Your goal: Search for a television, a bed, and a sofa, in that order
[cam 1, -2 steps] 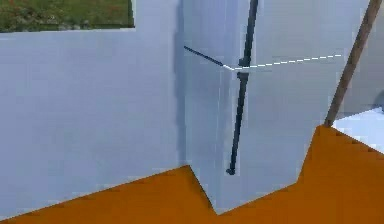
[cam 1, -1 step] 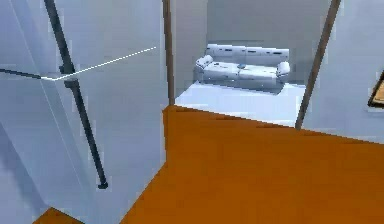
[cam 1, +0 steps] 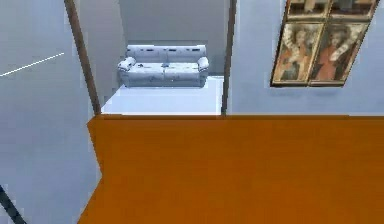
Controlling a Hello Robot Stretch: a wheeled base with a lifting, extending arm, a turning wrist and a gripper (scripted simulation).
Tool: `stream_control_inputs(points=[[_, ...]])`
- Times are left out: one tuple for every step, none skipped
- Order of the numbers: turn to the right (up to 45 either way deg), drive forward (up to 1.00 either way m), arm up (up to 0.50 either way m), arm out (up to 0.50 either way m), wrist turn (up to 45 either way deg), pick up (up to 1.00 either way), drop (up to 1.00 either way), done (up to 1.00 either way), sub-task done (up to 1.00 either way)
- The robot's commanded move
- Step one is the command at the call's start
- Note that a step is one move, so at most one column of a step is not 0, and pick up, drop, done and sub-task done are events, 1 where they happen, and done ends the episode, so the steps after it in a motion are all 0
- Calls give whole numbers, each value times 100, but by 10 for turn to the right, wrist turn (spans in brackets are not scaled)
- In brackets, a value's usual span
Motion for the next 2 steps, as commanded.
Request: stream_control_inputs(points=[[0,10,0,0,0,0,0,0,0],[-450,0,0,0,0,0,0,0,0]])
